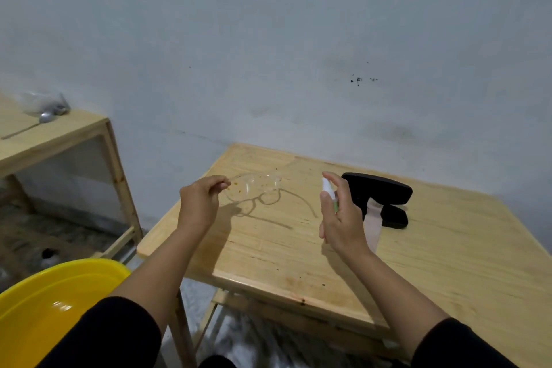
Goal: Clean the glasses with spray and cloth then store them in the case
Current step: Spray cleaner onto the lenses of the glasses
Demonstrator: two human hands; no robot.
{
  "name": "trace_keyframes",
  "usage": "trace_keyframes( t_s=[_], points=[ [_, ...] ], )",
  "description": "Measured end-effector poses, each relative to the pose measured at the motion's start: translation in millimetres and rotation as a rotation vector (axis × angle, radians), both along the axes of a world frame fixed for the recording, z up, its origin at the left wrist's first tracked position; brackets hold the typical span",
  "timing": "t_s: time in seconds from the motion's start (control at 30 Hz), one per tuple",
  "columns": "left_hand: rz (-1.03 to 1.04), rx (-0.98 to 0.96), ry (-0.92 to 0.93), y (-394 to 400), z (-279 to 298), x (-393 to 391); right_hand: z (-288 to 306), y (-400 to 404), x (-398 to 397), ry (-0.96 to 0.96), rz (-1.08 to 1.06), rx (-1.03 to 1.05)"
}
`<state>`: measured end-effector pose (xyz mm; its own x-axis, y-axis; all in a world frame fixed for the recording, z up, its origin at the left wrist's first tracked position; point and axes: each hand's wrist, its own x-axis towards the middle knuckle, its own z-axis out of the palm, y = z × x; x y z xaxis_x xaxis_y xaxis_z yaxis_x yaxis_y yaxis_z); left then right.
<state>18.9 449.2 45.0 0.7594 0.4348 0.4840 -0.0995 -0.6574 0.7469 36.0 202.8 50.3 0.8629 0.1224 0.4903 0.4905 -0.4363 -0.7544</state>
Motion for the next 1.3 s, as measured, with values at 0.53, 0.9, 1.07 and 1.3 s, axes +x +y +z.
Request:
trace_keyframes(
  t_s=[0.53, 0.9, 1.07, 1.3],
  points=[
    [-0.220, -0.216, -0.011, -35.1, 33.4, -4.0, 23.2, 15.8, 9.9, -0.071, -0.163, -0.511],
    [-0.230, -0.195, -0.012, -38.5, 37.6, -4.6, 28.0, 17.3, 11.1, -0.076, -0.128, -0.523],
    [-0.239, -0.222, -0.005, -47.1, 41.5, -3.2, 27.4, 35.8, -2.7, -0.059, 0.020, -0.526],
    [-0.240, -0.236, -0.024, -47.0, 45.6, -5.4, 29.2, 42.2, -6.7, -0.078, 0.027, -0.424]
  ],
)
